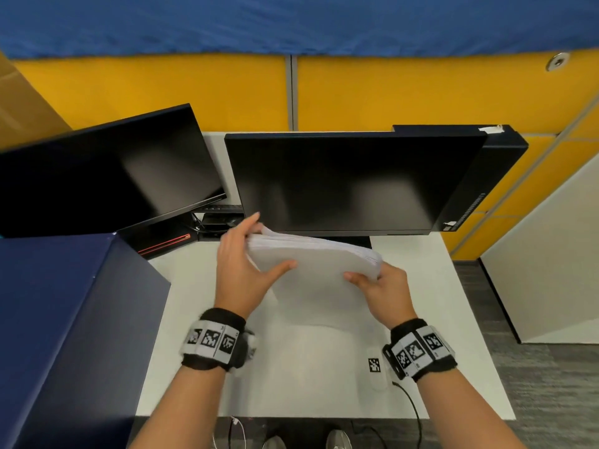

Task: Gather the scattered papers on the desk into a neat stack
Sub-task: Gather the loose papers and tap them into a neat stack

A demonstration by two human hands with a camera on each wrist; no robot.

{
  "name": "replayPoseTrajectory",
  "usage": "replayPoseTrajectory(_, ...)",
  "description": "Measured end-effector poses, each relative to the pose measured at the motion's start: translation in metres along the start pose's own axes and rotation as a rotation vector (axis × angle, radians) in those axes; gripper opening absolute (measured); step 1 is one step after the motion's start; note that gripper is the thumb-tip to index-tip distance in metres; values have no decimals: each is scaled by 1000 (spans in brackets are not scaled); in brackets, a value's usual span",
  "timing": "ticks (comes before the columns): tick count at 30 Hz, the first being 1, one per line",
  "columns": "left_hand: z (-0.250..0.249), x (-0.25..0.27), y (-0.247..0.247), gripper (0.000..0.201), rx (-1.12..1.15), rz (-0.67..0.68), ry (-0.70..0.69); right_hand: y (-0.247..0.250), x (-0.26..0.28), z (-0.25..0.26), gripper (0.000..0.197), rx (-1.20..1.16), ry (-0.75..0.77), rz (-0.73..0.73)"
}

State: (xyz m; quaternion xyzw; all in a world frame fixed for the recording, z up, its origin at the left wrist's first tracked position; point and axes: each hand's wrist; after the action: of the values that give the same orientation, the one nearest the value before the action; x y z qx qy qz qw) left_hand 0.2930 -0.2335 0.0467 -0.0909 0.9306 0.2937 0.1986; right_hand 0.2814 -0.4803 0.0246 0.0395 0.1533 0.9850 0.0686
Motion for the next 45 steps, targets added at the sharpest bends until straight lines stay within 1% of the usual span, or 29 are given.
replayPoseTrajectory(2, -23, -22, 14, 83, -370, 170, -335, -5, -7, 27, 5, 280, 288, 39)
replayPoseTrajectory(3, -34, -30, 16, 81, -499, 260, -416, -9, -10, 42, 7, 413, 427, 61)
replayPoseTrajectory(4, -40, -37, 17, 77, -541, 352, -414, -14, -13, 53, 10, 500, 517, 83)
replayPoseTrajectory(5, -42, -45, 18, 68, -511, 418, -370, -17, -15, 64, 12, 539, 550, 102)
replayPoseTrajectory(6, -44, -52, 22, 55, -452, 465, -315, -17, -19, 70, 14, 542, 541, 111)
replayPoseTrajectory(7, -41, -57, 25, 51, -414, 492, -263, -15, -20, 74, 17, 527, 500, 123)
replayPoseTrajectory(8, -36, -58, 29, 54, -381, 494, -229, -10, -23, 70, 22, 505, 437, 136)
replayPoseTrajectory(9, -32, -58, 34, 55, -343, 475, -185, -2, -27, 62, 26, 494, 361, 147)
replayPoseTrajectory(10, -27, -57, 41, 50, -274, 434, -128, 7, -29, 51, 29, 482, 273, 158)
replayPoseTrajectory(12, -9, -52, 56, 26, -102, 332, 46, 30, -30, 26, 31, 381, 103, 150)
replayPoseTrajectory(13, 3, -49, 63, 21, -13, 289, 124, 41, -29, 15, 29, 301, 44, 127)
replayPoseTrajectory(16, 37, -39, 71, 29, 213, 193, 235, 56, -25, -7, 24, -33, -44, 44)
replayPoseTrajectory(18, 49, -30, 66, 35, 333, 144, 274, 55, -20, -14, 45, -301, -112, 129)
replayPoseTrajectory(19, 53, -26, 60, 34, 368, 120, 296, 52, -18, -14, 51, -361, -144, 191)
replayPoseTrajectory(20, 57, -20, 53, 30, 370, 92, 320, 49, -16, -14, 49, -351, -161, 225)
replayPoseTrajectory(21, 59, -16, 46, 26, 357, 53, 347, 46, -14, -13, 40, -304, -164, 227)
replayPoseTrajectory(23, 64, -5, 29, 23, 282, -49, 377, 38, -13, -20, 25, -196, -139, 114)
replayPoseTrajectory(24, 66, 2, 20, 26, 275, -74, 390, 33, -13, -24, 24, -151, -109, 33)
replayPoseTrajectory(25, 66, 10, 12, 29, 294, -70, 396, 28, -12, -29, 25, -111, -73, -45)
replayPoseTrajectory(27, 68, 28, -3, 35, 345, 61, 403, 19, -8, -41, 24, -124, -48, -150)
replayPoseTrajectory(28, 70, 36, -10, 32, 314, 110, 381, 17, -8, -45, 23, -154, -62, -178)
replayPoseTrajectory(29, 72, 41, -15, 23, 273, 107, 361, 16, -7, -48, 23, -168, -76, -191)
replayPoseTrajectory(31, 77, 45, -18, 9, 246, 11, 362, 18, -7, -52, 23, -153, -80, -180)
replayPoseTrajectory(33, 81, 46, -19, 12, 275, -26, 378, 21, -8, -56, 23, -140, -74, -166)
replayPoseTrajectory(36, 83, 51, -20, 19, 306, 7, 412, 24, -8, -69, 22, -137, -71, -148)
replayPoseTrajectory(38, 90, 57, -25, 32, 328, 17, 464, 23, -7, -86, 20, -100, -136, -127)
replayPoseTrajectory(40, 97, 61, -34, 46, 342, 61, 529, 22, -5, -105, 25, -74, -240, -90)
replayPoseTrajectory(42, 102, 63, -47, 40, 345, 115, 586, 20, -5, -117, 26, -111, -300, -112)
replayPoseTrajectory(45, 100, 54, -54, 23, 332, 71, 587, 18, -12, -112, 19, -162, -295, -178)
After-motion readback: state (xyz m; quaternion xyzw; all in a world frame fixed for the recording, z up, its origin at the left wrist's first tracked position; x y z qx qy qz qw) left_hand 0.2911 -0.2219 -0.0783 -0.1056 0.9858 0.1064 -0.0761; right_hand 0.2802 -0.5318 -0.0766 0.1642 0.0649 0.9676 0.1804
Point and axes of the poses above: each hand's wrist, its own x-axis away from the middle knuckle, its own y-axis out of the back of the hand, z = x × y, and after that the axes turned 5 degrees about -y, right-handed
